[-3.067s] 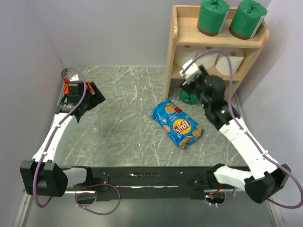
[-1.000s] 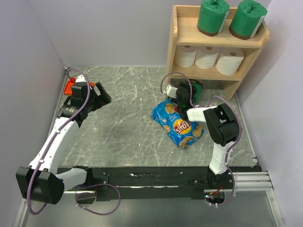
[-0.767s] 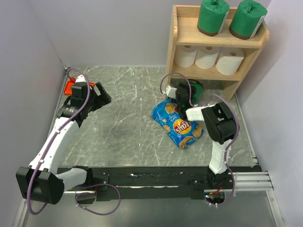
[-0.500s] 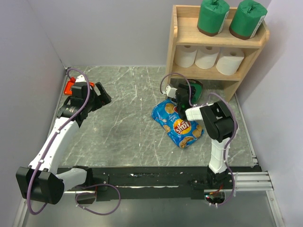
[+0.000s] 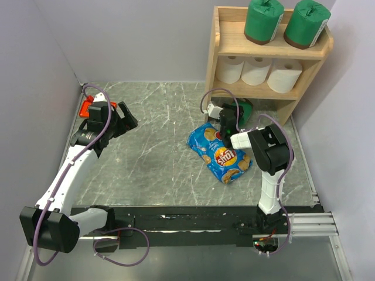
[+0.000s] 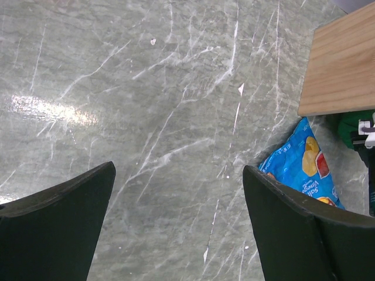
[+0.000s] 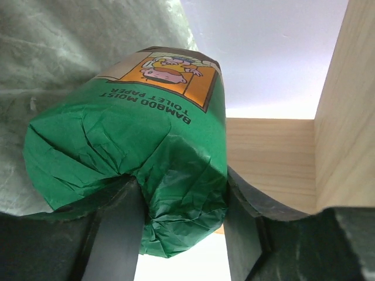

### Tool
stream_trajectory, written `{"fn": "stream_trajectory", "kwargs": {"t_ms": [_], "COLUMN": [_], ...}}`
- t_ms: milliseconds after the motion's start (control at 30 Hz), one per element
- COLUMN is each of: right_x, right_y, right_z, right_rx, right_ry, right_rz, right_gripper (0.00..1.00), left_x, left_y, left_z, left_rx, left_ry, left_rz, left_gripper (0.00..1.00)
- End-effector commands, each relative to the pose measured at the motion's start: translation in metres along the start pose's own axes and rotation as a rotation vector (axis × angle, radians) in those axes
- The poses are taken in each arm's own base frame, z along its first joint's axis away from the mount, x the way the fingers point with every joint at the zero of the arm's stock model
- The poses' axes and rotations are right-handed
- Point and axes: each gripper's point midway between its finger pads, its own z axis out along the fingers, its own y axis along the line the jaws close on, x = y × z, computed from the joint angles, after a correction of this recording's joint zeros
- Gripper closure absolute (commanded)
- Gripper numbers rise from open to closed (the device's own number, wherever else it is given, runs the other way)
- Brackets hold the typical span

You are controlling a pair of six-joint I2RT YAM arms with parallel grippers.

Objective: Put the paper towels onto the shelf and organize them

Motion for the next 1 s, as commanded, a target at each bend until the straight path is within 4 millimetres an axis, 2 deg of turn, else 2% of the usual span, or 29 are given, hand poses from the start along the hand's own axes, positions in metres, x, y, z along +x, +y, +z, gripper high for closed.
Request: {"fn": "stream_trajectory", "kwargs": {"t_ms": [0, 33, 67, 100, 200, 233, 267, 300, 333, 367, 433, 500, 533, 600, 633, 667, 733, 767, 800, 867, 900, 967], "right_x": [-0.004, -0.003, -0.005, 0.001, 0.001, -0.001, -0.004, 0.002, 0.003, 0.003, 0.013, 0.013, 0.017, 0.012, 0.011, 0.011, 0.000, 0.002, -0.011, -0.019, -0.027, -0.032], "right_y": [-0.046, -0.049, -0.061, -0.056, -0.055, -0.047, -0.054, -0.041, -0.038, -0.047, -0.037, -0.047, -0.038, -0.055, -0.058, -0.064, -0.087, -0.101, -0.123, -0.155, -0.178, -0.203], "right_z": [-0.010, -0.013, -0.020, -0.024, -0.047, -0.053, -0.064, -0.071, -0.076, -0.084, -0.095, -0.106, -0.115, -0.130, -0.138, -0.154, -0.171, -0.186, -0.196, -0.216, -0.227, -0.240], "right_rx": [0.142, 0.145, 0.164, 0.138, 0.081, 0.039, 0.019, -0.051, -0.064, -0.060, -0.108, -0.117, -0.172, -0.176, -0.195, -0.237, -0.247, -0.257, -0.266, -0.254, -0.252, -0.238], "right_ry": [-0.013, -0.013, -0.021, -0.005, -0.011, -0.014, -0.025, 0.006, 0.017, 0.013, 0.058, 0.060, 0.091, 0.079, 0.081, 0.073, 0.032, 0.012, -0.053, -0.126, -0.175, -0.221], "right_rz": [0.140, 0.171, 0.205, 0.208, 0.291, 0.345, 0.386, 0.384, 0.459, 0.502, 0.557, 0.602, 0.612, 0.666, 0.706, 0.716, 0.789, 0.813, 0.859, 0.934, 0.964, 1.004], "right_gripper": [0.48, 0.48, 0.49, 0.50, 0.53, 0.53, 0.54, 0.55, 0.57, 0.58, 0.59, 0.59, 0.59, 0.59, 0.59, 0.58, 0.57, 0.57, 0.57, 0.57, 0.57, 0.57], "left_x": [-0.010, -0.010, -0.012, -0.011, -0.012, -0.013, -0.012, -0.012, -0.012, -0.011, -0.011, -0.012, -0.012, -0.012, -0.012, -0.012, -0.012, -0.013, -0.013, -0.012, -0.013, -0.015], "left_y": [-0.006, -0.005, -0.006, -0.006, -0.006, -0.007, -0.006, -0.006, -0.006, -0.007, -0.008, -0.009, -0.008, -0.009, -0.010, -0.009, -0.009, -0.009, -0.009, -0.009, -0.008, -0.009], "left_z": [-0.003, -0.003, -0.004, -0.003, -0.005, -0.006, -0.005, -0.005, -0.005, -0.005, -0.006, -0.006, -0.007, -0.007, -0.007, -0.007, -0.007, -0.007, -0.007, -0.007, -0.008, -0.009], "left_rx": [0.022, 0.020, 0.022, 0.019, 0.021, 0.024, 0.025, 0.025, 0.024, 0.028, 0.033, 0.037, 0.037, 0.041, 0.043, 0.041, 0.041, 0.041, 0.041, 0.037, 0.034, 0.036], "left_ry": [-0.045, -0.045, -0.051, -0.049, -0.055, -0.057, -0.055, -0.055, -0.053, -0.051, -0.051, -0.054, -0.054, -0.055, -0.054, -0.053, -0.055, -0.057, -0.057, -0.056, -0.058, -0.063], "left_rz": [0.002, 0.002, 0.003, 0.003, 0.002, 0.002, 0.002, 0.002, 0.002, 0.003, 0.002, 0.001, 0.002, 0.000, 0.002, 0.002, 0.002, 0.002, 0.002, 0.002, 0.003, 0.001], "left_gripper": [0.04, 0.04, 0.04, 0.04, 0.04, 0.04, 0.04, 0.04, 0.04, 0.04, 0.04, 0.04, 0.04, 0.04, 0.04, 0.04, 0.04, 0.04, 0.04, 0.04, 0.04, 0.04]}}
